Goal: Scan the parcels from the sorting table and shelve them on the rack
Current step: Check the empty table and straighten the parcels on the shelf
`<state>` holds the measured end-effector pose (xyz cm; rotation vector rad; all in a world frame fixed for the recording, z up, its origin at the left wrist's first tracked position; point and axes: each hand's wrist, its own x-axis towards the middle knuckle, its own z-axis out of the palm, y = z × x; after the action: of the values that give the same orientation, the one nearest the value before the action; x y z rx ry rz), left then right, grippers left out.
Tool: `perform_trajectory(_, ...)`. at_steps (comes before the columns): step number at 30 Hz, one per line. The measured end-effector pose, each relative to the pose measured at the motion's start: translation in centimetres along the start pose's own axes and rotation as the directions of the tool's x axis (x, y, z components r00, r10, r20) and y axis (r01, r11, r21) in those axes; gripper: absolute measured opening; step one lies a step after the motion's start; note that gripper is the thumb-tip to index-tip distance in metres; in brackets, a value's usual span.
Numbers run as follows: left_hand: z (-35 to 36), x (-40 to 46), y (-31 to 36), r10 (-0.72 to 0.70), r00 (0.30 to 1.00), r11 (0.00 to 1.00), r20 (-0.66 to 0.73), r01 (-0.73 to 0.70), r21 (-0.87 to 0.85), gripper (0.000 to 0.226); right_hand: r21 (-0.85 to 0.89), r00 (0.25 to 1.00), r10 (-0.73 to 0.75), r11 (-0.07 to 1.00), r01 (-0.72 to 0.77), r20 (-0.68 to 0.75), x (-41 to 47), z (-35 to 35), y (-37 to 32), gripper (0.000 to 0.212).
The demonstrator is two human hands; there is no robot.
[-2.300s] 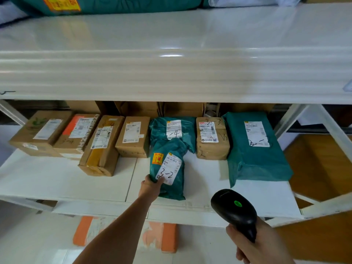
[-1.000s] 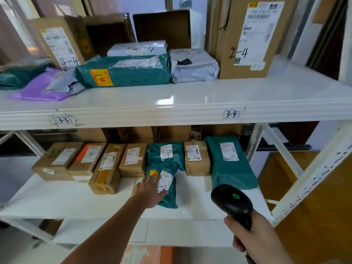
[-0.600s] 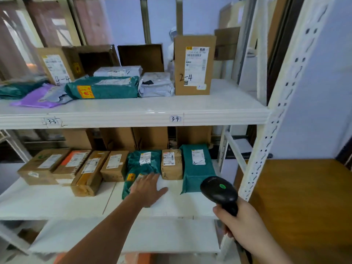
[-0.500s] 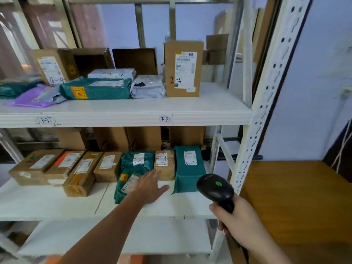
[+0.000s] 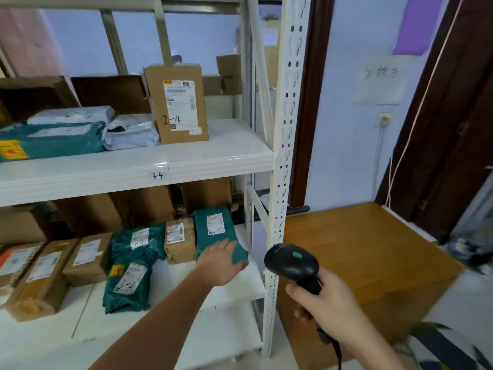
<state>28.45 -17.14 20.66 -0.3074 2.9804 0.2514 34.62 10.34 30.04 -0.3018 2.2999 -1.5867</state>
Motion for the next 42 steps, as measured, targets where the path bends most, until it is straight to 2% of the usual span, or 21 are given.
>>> perform_trajectory(5, 2.8, 1.6, 3.8, 0.077, 0.995, 0.997, 0.063, -0.077, 0.000, 0.082, -0.007, 0.994, 0.017, 1.000, -0.018, -0.108, -0.2, -3.3, 2.3, 0.010)
perform_trajectory(10, 5.4, 2.9, 6.7, 0.073, 0.992, 0.997, 0.107, -0.071, -0.023, 0.083, 0.022, 0.987, 0.044, 0.999, -0.041, -0.153, 0.6, -6.8, 4.0, 0.012)
perform_trajectory(14, 7.2, 4.7, 10.7, 0.059, 0.990, 0.997, 0.127, -0.053, -0.052, 0.077, 0.021, 0.990, 0.054, 0.998, -0.052, -0.132, 2.4, -10.9, 5.5, 0.013)
perform_trajectory(18, 8.0, 5.7, 16.1, 0.008, 0.986, 0.996, 0.165, 0.006, -0.088, 0.061, -0.028, 0.997, 0.025, 0.999, -0.027, -0.069, 5.0, -15.7, 6.8, 0.013)
perform_trajectory(24, 8.9, 7.9, 20.5, -0.032, 0.988, 0.987, 0.154, 0.056, -0.150, 0.040, 0.038, 0.999, 0.023, 0.999, -0.022, -0.025, 9.3, -20.2, 8.7, 0.024)
perform_trajectory(32, 10.7, 11.5, 21.7, -0.054, 0.985, 0.986, 0.161, 0.078, -0.150, 0.070, 0.015, 1.000, 0.011, 1.000, -0.011, 0.001, 18.8, -20.2, 11.2, 0.024)
perform_trajectory(42, 11.4, 18.4, 22.5, -0.016, 0.982, 0.988, 0.187, 0.044, -0.145, 0.062, -0.070, 0.998, 0.016, 0.997, -0.013, 0.054, 30.6, -17.0, 13.8, 0.018)
